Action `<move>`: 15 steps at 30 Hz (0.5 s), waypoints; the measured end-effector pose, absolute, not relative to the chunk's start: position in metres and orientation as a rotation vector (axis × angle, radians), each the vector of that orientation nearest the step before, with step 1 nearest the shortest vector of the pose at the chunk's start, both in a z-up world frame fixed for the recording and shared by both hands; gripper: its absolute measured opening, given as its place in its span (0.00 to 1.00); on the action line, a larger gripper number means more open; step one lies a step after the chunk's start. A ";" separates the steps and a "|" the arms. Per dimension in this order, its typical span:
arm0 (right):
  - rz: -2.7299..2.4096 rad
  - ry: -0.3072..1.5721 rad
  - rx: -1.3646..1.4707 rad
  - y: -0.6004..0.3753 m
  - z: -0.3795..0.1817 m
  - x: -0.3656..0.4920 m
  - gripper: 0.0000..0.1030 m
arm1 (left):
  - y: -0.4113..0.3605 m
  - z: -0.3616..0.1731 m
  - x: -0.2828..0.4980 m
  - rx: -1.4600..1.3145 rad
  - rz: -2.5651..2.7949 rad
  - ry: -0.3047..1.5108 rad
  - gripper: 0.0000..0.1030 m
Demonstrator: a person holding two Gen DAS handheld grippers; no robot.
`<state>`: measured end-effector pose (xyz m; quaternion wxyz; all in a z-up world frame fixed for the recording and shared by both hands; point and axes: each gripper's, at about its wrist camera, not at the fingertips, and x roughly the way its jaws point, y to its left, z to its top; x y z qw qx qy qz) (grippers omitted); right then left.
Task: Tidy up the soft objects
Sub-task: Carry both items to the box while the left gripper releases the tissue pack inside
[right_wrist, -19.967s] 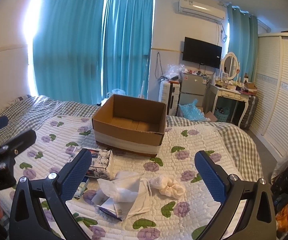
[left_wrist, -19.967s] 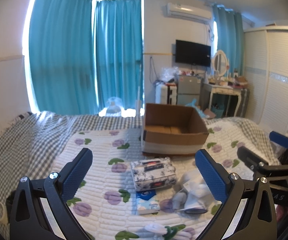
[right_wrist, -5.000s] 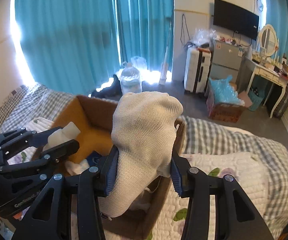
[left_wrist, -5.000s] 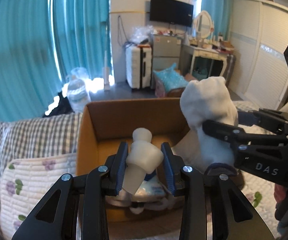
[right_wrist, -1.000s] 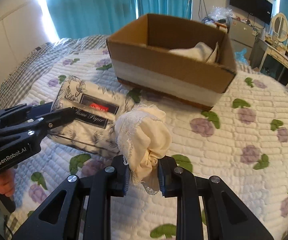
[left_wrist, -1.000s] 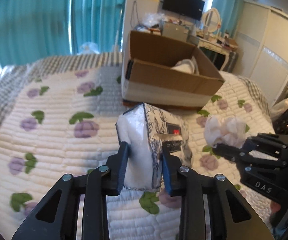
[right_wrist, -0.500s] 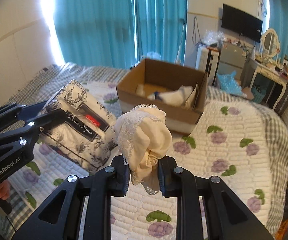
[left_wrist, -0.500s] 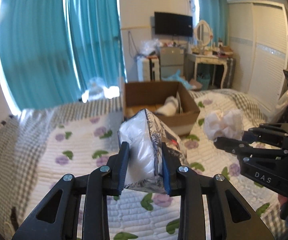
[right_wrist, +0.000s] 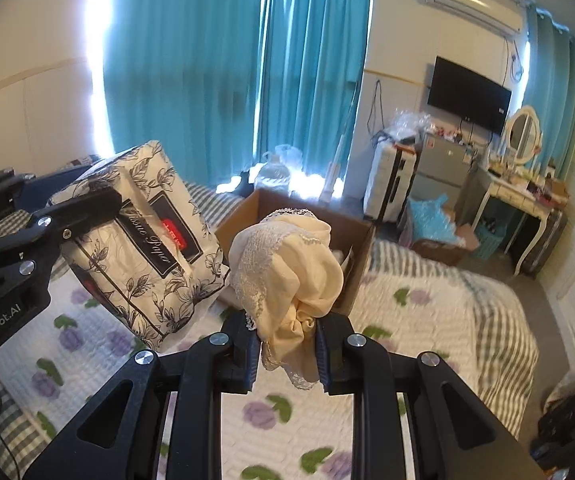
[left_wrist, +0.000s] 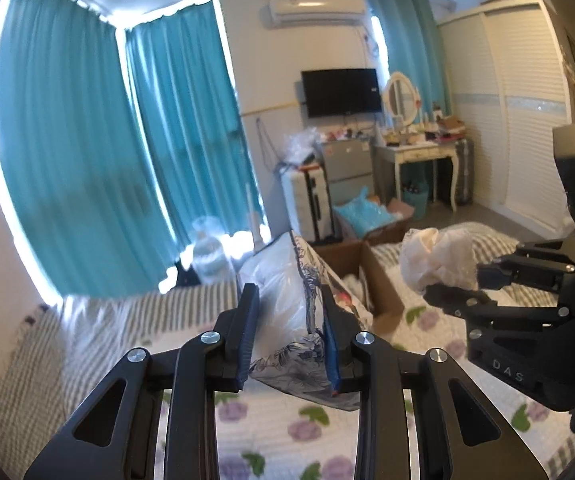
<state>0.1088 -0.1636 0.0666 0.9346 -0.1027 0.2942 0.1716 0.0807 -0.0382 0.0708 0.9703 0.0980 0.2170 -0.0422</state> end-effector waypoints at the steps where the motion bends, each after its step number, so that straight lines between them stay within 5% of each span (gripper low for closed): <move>1: 0.346 0.593 -0.216 -0.164 0.070 0.116 0.21 | -0.040 0.074 0.089 0.208 -0.088 0.432 0.27; 15: 0.280 0.590 -0.249 -0.174 0.058 0.234 0.21 | -0.051 0.054 0.222 0.141 -0.132 0.468 0.27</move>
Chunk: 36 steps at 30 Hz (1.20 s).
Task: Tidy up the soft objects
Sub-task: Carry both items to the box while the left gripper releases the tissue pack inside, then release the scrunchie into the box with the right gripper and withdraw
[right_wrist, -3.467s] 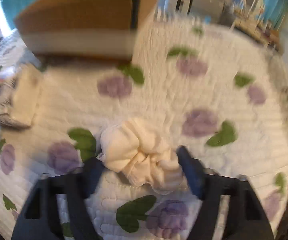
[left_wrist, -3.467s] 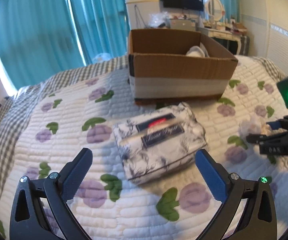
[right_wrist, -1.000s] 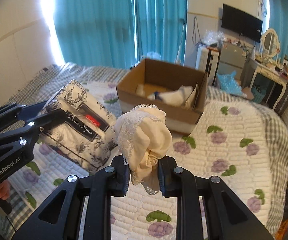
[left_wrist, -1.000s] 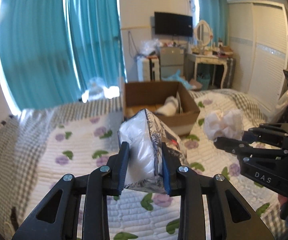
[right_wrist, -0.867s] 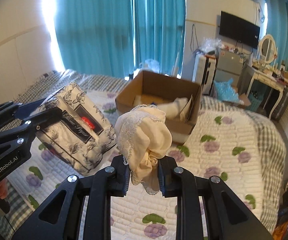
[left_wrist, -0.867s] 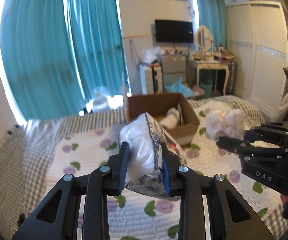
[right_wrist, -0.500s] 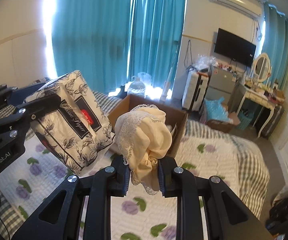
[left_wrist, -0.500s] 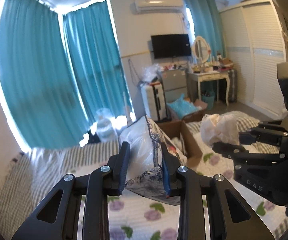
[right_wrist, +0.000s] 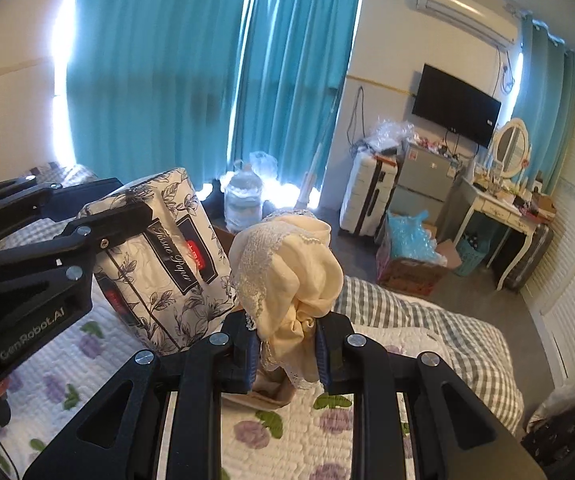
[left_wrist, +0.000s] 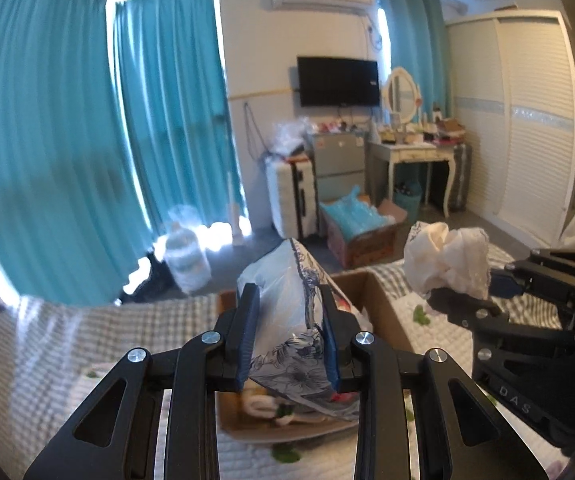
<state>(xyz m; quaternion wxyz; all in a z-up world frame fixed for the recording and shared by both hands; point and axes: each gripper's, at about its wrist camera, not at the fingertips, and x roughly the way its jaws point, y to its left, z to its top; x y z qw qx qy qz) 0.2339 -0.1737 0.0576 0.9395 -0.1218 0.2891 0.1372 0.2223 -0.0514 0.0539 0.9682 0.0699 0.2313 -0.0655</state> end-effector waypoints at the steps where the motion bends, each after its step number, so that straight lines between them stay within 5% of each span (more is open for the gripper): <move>1: 0.278 0.602 -0.250 -0.175 0.050 0.242 0.21 | -0.053 0.047 0.231 0.132 -0.141 0.483 0.27; 7: 0.273 0.668 -0.238 -0.186 0.006 0.277 0.21 | -0.050 0.008 0.268 0.028 -0.182 0.550 0.27; 10: 0.274 0.686 -0.236 -0.188 -0.009 0.285 0.21 | -0.044 -0.008 0.280 0.005 -0.156 0.582 0.34; 12: 0.277 0.692 -0.235 -0.189 -0.014 0.288 0.21 | -0.040 -0.014 0.283 0.035 -0.131 0.600 0.66; 14: 0.282 0.697 -0.237 -0.189 -0.017 0.294 0.21 | -0.039 -0.015 0.283 0.090 -0.083 0.598 0.75; 21: 0.316 0.691 -0.236 -0.167 -0.015 0.307 0.22 | -0.024 -0.005 0.271 0.187 -0.032 0.526 0.75; 22: 0.314 0.688 -0.228 -0.163 -0.014 0.311 0.24 | -0.020 -0.004 0.270 0.179 -0.032 0.524 0.75; 23: 0.316 0.680 -0.217 -0.159 -0.013 0.315 0.40 | -0.016 -0.003 0.270 0.171 -0.033 0.524 0.75; 24: 0.317 0.668 -0.206 -0.155 -0.011 0.317 0.67 | -0.013 -0.003 0.269 0.164 -0.030 0.522 0.75; 25: 0.308 0.653 -0.195 -0.153 -0.008 0.321 0.76 | -0.009 -0.003 0.267 0.159 -0.025 0.518 0.75; 36: 0.190 0.594 -0.218 -0.166 0.047 0.272 0.79 | 0.003 0.019 0.230 0.173 0.033 0.463 0.75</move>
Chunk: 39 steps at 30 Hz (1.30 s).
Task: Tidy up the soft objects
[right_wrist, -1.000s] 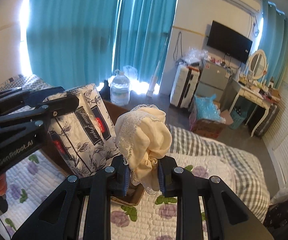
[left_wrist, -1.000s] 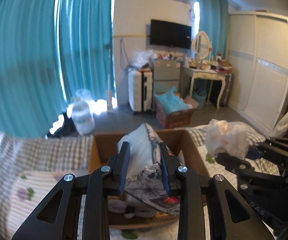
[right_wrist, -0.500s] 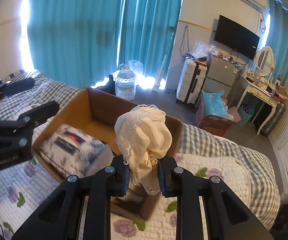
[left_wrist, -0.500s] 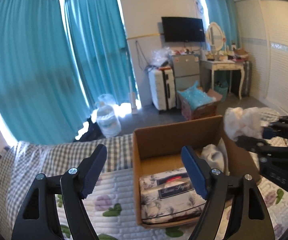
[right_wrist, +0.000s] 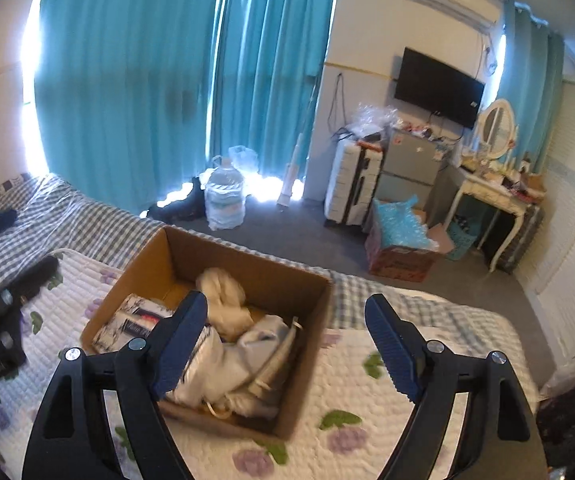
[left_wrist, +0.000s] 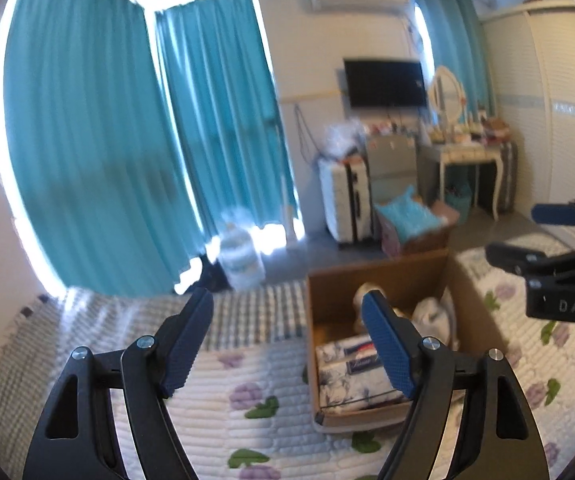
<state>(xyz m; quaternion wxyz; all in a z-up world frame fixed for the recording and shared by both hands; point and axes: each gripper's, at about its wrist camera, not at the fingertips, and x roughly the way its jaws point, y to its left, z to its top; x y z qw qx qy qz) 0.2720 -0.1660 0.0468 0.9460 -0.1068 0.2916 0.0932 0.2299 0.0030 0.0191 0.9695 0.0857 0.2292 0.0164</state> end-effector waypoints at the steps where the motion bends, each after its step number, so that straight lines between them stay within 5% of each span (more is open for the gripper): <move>1: 0.183 0.581 -0.229 -0.169 0.056 0.260 0.79 | 0.002 0.029 0.219 0.174 0.042 0.432 0.75; 7: 0.164 0.448 -0.203 -0.191 0.131 0.170 0.79 | 0.001 0.100 0.143 0.182 0.063 0.262 0.75; 10: 0.166 0.349 -0.175 -0.197 0.162 0.124 0.86 | 0.004 0.131 0.103 0.167 0.074 0.158 1.00; 16: 0.170 0.210 -0.133 -0.200 0.185 0.048 1.00 | 0.015 0.154 0.042 0.109 0.059 0.062 1.00; 26: 0.155 0.151 -0.091 -0.188 0.092 0.025 1.00 | 0.015 0.085 0.044 0.076 0.032 0.138 1.00; 33: 0.149 0.302 -0.035 -0.187 0.018 0.074 1.00 | 0.022 0.011 0.070 0.050 0.058 0.278 1.00; 39: 0.156 0.359 -0.017 -0.189 -0.001 0.088 1.00 | 0.025 -0.001 0.075 0.055 0.066 0.317 1.00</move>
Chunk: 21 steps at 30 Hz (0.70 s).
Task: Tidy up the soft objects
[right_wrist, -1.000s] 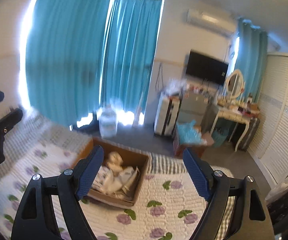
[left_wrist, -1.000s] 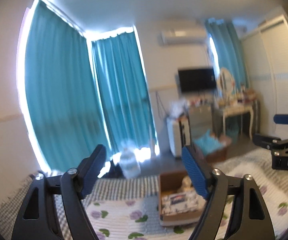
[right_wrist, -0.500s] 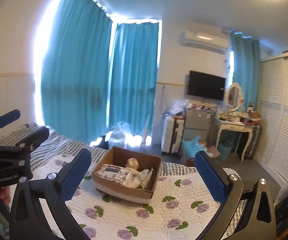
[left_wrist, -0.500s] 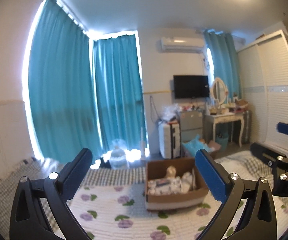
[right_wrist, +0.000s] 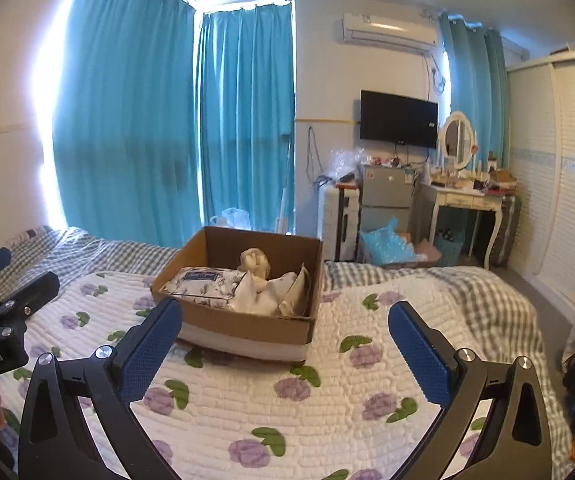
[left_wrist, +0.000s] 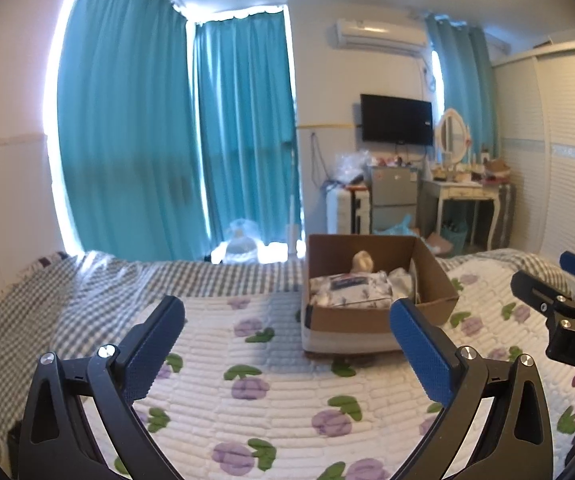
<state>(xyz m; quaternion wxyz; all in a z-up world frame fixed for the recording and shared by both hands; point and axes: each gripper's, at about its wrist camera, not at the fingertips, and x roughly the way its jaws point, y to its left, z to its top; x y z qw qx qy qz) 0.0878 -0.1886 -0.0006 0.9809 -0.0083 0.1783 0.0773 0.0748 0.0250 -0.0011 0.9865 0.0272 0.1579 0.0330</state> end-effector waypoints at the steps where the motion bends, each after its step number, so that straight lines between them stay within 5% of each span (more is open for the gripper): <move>1: 0.153 0.358 -0.018 -0.188 0.000 0.086 1.00 | 0.024 -0.001 0.074 0.053 0.066 0.317 1.00; 21: 0.158 0.373 -0.024 -0.183 0.003 0.083 1.00 | 0.023 -0.005 0.070 0.047 0.041 0.336 1.00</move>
